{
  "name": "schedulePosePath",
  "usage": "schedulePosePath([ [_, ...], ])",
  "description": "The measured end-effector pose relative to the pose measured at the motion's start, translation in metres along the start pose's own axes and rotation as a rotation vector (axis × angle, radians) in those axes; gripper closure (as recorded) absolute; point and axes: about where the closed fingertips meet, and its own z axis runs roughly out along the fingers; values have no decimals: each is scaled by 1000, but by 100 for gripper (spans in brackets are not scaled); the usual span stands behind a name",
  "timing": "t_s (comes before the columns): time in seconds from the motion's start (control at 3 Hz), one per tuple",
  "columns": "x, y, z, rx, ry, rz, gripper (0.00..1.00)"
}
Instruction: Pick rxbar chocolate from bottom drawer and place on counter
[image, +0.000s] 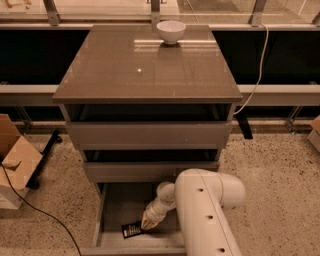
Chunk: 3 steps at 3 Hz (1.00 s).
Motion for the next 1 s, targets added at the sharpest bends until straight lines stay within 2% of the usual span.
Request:
schedulePosePath([
  [0.33,-1,-2,10,-5,14,11,100],
  [0.67,-2,-3,14,-4,16,14,100],
  [1.0,8,12,-17,-14,-37,-31,100],
])
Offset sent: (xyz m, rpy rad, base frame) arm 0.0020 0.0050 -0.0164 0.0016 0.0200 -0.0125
